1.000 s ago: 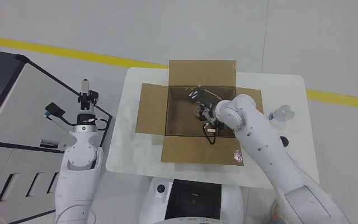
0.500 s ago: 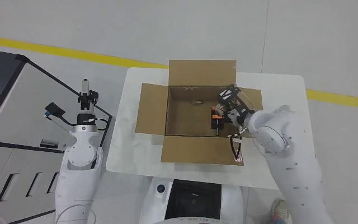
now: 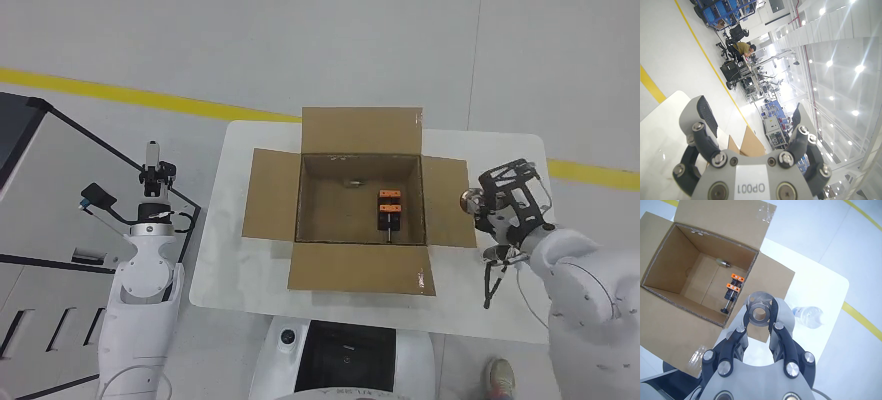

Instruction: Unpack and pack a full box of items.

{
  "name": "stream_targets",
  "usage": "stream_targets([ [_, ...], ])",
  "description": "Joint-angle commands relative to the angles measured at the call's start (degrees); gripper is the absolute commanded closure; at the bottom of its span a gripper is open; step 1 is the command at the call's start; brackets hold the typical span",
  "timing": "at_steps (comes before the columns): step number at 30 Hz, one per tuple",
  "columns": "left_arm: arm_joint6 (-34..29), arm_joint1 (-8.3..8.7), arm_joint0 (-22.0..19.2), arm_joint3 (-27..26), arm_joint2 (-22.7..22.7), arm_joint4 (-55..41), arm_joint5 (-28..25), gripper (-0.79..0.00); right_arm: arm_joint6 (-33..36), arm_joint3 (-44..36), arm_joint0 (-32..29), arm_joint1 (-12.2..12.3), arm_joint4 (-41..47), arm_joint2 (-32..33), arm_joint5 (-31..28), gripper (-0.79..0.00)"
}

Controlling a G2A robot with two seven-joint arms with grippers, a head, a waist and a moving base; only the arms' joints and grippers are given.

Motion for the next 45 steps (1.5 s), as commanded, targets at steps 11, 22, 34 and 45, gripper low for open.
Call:
stream_targets([
  [11,0.0,0.00,0.0,0.0,0.0,0.0,0.0,-0.785,-3.4,-2.0,-12.6,0.3,5.2,9.1,-0.3,0.000],
  [22,0.0,0.00,0.0,0.0,0.0,0.0,0.0,-0.785,-6.4,2.5,-12.3,0.5,1.4,1.1,3.2,0.000],
  [34,0.0,0.00,0.0,0.0,0.0,0.0,0.0,-0.785,-9.9,2.0,-14.5,0.7,1.0,4.2,6.6,0.000],
  [45,0.0,0.00,0.0,0.0,0.0,0.0,0.0,-0.785,-9.9,2.0,-14.5,0.7,1.0,4.2,6.6,0.000],
])
